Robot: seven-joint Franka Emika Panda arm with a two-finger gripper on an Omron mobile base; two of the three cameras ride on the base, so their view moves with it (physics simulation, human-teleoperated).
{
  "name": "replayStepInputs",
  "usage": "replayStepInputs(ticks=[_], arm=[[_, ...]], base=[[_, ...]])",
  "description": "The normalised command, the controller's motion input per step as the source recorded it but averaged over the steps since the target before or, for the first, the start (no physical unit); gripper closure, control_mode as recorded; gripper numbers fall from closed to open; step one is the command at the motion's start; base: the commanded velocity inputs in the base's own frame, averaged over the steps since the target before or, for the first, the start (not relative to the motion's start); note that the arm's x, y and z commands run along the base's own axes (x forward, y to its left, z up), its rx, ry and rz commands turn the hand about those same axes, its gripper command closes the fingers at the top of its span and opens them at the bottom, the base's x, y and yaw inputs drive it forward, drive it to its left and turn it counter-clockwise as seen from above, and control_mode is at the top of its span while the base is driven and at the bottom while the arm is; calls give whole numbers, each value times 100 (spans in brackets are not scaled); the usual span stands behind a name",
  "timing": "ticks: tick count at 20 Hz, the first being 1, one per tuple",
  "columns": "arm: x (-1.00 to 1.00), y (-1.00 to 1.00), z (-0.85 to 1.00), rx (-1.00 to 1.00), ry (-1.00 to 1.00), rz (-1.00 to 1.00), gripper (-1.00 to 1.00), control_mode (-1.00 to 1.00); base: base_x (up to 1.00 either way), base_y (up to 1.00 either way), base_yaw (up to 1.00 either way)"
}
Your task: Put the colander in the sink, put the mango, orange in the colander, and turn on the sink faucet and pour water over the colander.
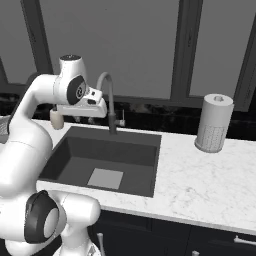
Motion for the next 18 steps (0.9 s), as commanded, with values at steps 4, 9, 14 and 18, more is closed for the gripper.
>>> replayStepInputs(ticks=[4, 9, 14, 18], arm=[[-14, 3, -23, 0, 0, 0, -100, -100], [-55, 72, -16, 2, -3, -9, -100, -100], [-57, 100, 0, 2, -1, -15, -100, -100], [-53, 100, 0, 1, 0, -18, -100, -100]], base=[[0, 0, 0], [0, 0, 0], [0, 0, 0], [0, 0, 0]])
